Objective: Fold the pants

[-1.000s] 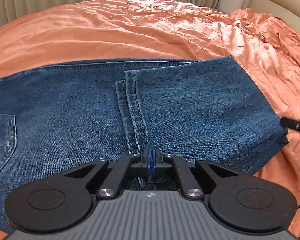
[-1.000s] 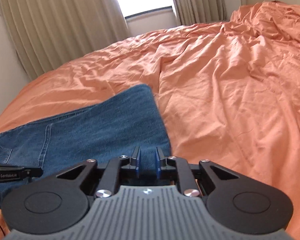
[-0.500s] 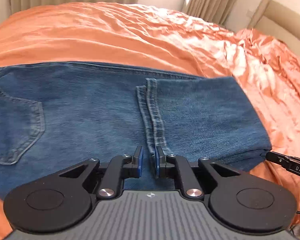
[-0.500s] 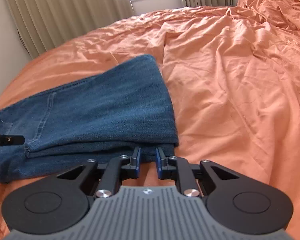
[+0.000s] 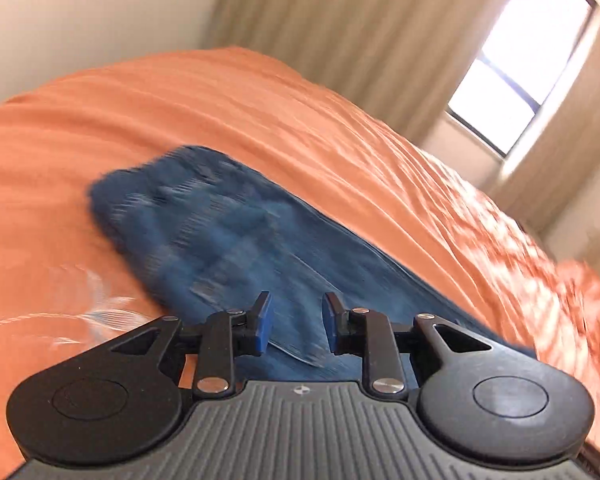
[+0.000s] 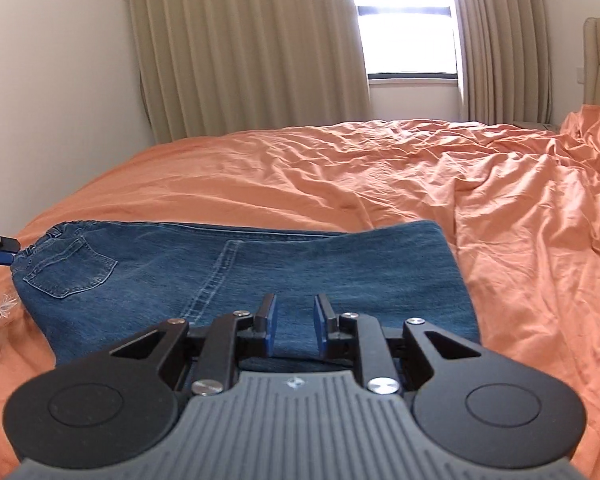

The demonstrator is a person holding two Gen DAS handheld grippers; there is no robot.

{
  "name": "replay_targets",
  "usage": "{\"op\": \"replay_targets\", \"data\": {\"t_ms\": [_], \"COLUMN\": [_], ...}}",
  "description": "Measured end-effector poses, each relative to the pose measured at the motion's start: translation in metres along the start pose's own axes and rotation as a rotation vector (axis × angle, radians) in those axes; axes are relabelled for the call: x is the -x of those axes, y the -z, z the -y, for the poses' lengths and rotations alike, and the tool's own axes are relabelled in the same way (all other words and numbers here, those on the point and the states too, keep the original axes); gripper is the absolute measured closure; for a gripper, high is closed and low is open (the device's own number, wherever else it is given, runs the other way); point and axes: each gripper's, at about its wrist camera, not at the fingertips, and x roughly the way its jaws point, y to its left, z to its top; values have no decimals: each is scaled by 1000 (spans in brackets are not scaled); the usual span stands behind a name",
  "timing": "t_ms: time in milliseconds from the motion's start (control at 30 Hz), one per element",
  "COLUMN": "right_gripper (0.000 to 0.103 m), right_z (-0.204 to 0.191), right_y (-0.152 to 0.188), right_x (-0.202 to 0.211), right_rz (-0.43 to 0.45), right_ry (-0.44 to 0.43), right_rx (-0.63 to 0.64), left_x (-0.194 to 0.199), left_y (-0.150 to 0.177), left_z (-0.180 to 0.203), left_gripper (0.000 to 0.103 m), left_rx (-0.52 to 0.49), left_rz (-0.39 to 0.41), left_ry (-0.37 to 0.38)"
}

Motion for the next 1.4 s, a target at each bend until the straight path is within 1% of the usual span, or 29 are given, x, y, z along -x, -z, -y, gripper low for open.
{"op": "replay_targets", "data": {"t_ms": [67, 133, 200, 267, 300, 367, 400, 467, 500, 533, 600, 633, 733, 833, 900, 967, 1067, 1133, 1167, 1233, 1267, 1300, 1400], "right_gripper": [87, 87, 87, 87, 87, 87, 87, 87, 87, 87, 87, 87, 86, 88, 88, 88, 88, 88, 88, 88, 87, 87, 87], "right_z": [-14, -24, -32, -39, -42, -45, -45, -43, -40, -37, -29, -26, -22, -26, -27, -27, -27, -27, -26, -24, -21, -19, -6], "right_y": [-3, -6, -7, -10, -11, -12, -11, -9, -8, -7, -5, -4, 0, 4, 5, 4, 4, 3, 2, 0, -1, -3, -6], "right_x": [-12, -28, -43, -60, -68, -79, -84, -91, -95, -98, -106, -110, -121, -134, -138, -138, -137, -135, -134, -132, -130, -128, -123], "right_rz": [-4, -19, -29, -37, -38, -37, -37, -48, -58, -68, -92, -106, -156, -212, -226, -232, -230, -231, -231, -225, -223, -224, -237], "right_ry": [-18, -53, -72, -83, -88, -93, -94, -86, -85, -92, -96, -95, -104, -94, -92, -93, -95, -94, -92, -88, -83, -79, -78], "right_rx": [16, 8, -12, -26, -28, -28, -25, -17, -21, -29, -48, -61, -96, -42, -25, -29, -30, -28, -30, -39, -48, -58, -117], "left_x": [1, -1, -6, -15, -21, -33, -39, -54, -64, -73, -88, -95, -106, -116, -120, -124, -128, -128, -127, -117, -114, -109, -93], "left_y": [-9, -13, -15, -17, -18, -19, -20, -24, -25, -25, -23, -21, -21, -24, -23, -23, -30, -33, -33, -33, -36, -41, -58], "left_z": [-28, -62, -88, -111, -120, -131, -133, -133, -133, -135, -141, -141, -138, -132, -127, -123, -127, -123, -119, -112, -106, -100, -77], "left_gripper": [74, 74, 74, 74, 73, 66, 60, 59, 59, 58, 56, 55, 53, 51, 52, 55, 65, 71, 72, 79, 81, 83, 85], "left_rx": [109, 243, 361, 461, 518, 603, 619, 598, 588, 596, 632, 637, 607, 573, 545, 520, 517, 495, 476, 433, 413, 395, 356], "left_rz": [38, 66, 93, 107, 104, 123, 139, 134, 121, 109, 91, 88, 108, 121, 134, 135, 121, 118, 124, 153, 162, 175, 205], "left_ry": [-35, -40, -63, -62, -49, -20, -26, -48, -76, -97, -92, -102, -138, -171, -189, -207, -213, -218, -227, -244, -250, -246, -196]}}
